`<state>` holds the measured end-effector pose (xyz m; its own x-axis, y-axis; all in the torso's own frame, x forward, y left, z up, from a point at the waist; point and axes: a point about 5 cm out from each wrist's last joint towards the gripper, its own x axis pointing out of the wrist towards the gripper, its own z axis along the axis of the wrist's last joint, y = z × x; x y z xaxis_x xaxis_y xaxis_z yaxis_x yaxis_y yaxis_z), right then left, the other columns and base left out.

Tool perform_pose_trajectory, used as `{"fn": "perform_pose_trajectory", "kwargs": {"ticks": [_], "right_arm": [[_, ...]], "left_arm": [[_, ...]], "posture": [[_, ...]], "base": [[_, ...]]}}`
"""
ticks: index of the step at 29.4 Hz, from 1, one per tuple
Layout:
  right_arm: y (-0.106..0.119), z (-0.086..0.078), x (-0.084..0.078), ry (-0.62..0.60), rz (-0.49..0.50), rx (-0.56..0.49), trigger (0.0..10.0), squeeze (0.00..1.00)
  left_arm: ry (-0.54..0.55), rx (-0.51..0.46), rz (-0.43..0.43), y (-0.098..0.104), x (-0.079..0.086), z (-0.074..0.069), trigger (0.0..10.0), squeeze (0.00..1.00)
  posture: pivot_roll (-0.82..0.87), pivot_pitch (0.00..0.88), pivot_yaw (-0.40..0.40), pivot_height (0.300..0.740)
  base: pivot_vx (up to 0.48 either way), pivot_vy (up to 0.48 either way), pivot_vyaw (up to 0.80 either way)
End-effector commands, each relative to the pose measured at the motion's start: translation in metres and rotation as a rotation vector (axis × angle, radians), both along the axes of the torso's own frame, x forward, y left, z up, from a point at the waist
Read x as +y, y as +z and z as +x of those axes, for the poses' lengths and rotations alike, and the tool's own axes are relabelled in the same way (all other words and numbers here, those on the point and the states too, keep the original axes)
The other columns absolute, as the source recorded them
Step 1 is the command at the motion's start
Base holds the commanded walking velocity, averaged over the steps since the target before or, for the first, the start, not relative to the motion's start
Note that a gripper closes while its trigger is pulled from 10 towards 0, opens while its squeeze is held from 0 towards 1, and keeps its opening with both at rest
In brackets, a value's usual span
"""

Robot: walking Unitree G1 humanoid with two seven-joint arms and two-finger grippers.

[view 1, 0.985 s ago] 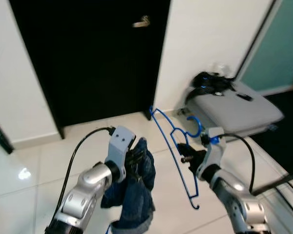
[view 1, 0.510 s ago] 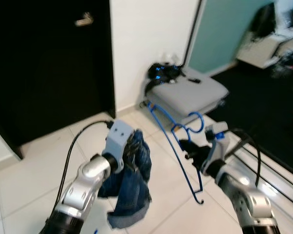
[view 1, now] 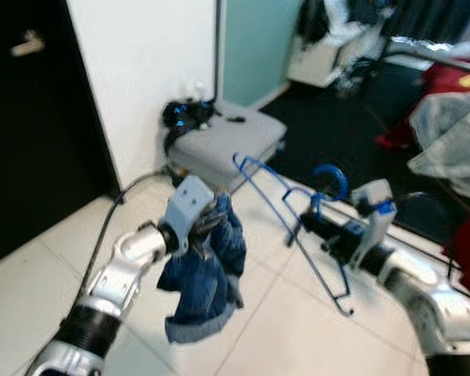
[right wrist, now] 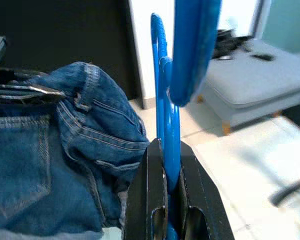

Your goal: Hang hanger

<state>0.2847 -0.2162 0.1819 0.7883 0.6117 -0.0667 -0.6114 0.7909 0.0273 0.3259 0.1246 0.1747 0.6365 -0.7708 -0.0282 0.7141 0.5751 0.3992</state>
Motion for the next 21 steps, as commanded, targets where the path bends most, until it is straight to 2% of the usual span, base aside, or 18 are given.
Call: {"fn": "perform_pose_trajectory", "kwargs": {"ticks": [1,2,4,5,6,7,8,10,12,14,16,17,18,19,20,21], "right_arm": [[0.005,-0.004,-0.005,0.029,-0.001,-0.002,10.0,0.0],[0.005,-0.004,-0.005,0.029,-0.001,-0.002,10.0,0.0],[0.017,-0.015,-0.023,0.093,-0.047,-0.002,10.0,0.0],[0.017,-0.015,-0.023,0.093,-0.047,-0.002,10.0,0.0],[0.024,-0.023,-0.033,0.136,-0.059,0.002,10.0,0.0],[0.024,-0.023,-0.033,0.136,-0.059,0.002,10.0,0.0],[0.029,-0.028,-0.039,0.165,-0.064,0.007,10.0,0.0],[0.029,-0.028,-0.039,0.165,-0.064,0.007,10.0,0.0],[0.042,-0.039,-0.049,0.232,-0.086,0.004,10.0,0.0],[0.042,-0.039,-0.049,0.232,-0.086,0.004,10.0,0.0],[0.053,-0.049,-0.058,0.296,-0.094,0.013,10.0,0.0],[0.053,-0.049,-0.058,0.296,-0.094,0.013,10.0,0.0],[0.061,-0.053,-0.066,0.333,-0.09,0.026,10.0,0.0],[0.064,-0.053,-0.068,0.345,-0.085,0.03,10.0,0.0],[0.066,-0.054,-0.069,0.366,-0.074,0.036,10.0,0.0],[0.066,-0.054,-0.069,0.366,-0.074,0.036,10.0,0.0]], "left_arm": [[-0.08,-0.072,-0.005,0.014,0.002,0.0,10.0,0.0],[-0.08,-0.072,-0.005,0.014,0.002,0.0,10.0,0.0],[-0.216,-0.232,0.086,0.038,0.006,-0.003,10.0,0.0],[-0.216,-0.232,0.086,0.038,0.006,-0.003,10.0,0.0],[-0.28,-0.313,0.145,0.051,0.007,-0.004,10.0,0.0],[-0.28,-0.313,0.145,0.051,0.007,-0.004,10.0,0.0],[-0.322,-0.363,0.184,0.06,0.007,-0.005,10.0,0.0],[-0.322,-0.363,0.184,0.06,0.007,-0.005,10.0,0.0],[-0.426,-0.456,0.234,0.084,0.005,-0.008,10.0,0.0],[-0.426,-0.456,0.234,0.084,0.005,-0.008,10.0,0.0],[-0.558,-0.557,0.271,0.108,0.002,-0.015,10.0,0.0],[-0.558,-0.557,0.271,0.108,0.002,-0.015,10.0,0.0],[-0.679,-0.62,0.345,0.118,0.002,-0.022,10.0,0.0],[-0.721,-0.641,0.383,0.119,0.002,-0.024,10.0,0.0],[-0.763,-0.676,0.457,0.118,0.001,-0.026,10.0,0.0],[-0.763,-0.676,0.457,0.118,0.001,-0.026,10.0,0.0]], "posture": [[-0.01,0.04,-0.01,0.74],[-0.01,0.04,-0.01,0.74],[-0.02,0.04,-0.007,0.74],[-0.02,0.04,-0.007,0.74],[-0.02,0.043,-0.005,0.74],[-0.02,0.043,-0.005,0.74],[-0.02,0.043,-0.005,0.74],[-0.02,0.043,-0.005,0.74],[-0.02,0.041,0.0,0.74],[-0.02,0.041,0.0,0.74],[-0.02,0.044,0.002,0.74],[-0.02,0.044,0.002,0.74],[-0.02,0.046,0.003,0.74],[-0.02,0.046,0.005,0.74],[-0.02,0.046,0.005,0.74],[-0.02,0.046,0.005,0.74]], "base": [[0.0,0.0,-0.8],[0.0,0.0,-0.8],[0.0,0.0,-0.8],[0.0,0.0,-0.8],[0.0,0.0,-0.8],[0.0,0.0,-0.8],[0.0,0.0,0.0],[0.0,0.0,0.0],[0.0,0.0,0.0],[0.0,0.0,0.0],[0.0,0.0,0.0],[0.0,0.0,0.0],[0.0,0.0,0.0],[0.0,0.0,0.0],[0.0,0.0,0.0],[0.0,0.0,0.0]]}}
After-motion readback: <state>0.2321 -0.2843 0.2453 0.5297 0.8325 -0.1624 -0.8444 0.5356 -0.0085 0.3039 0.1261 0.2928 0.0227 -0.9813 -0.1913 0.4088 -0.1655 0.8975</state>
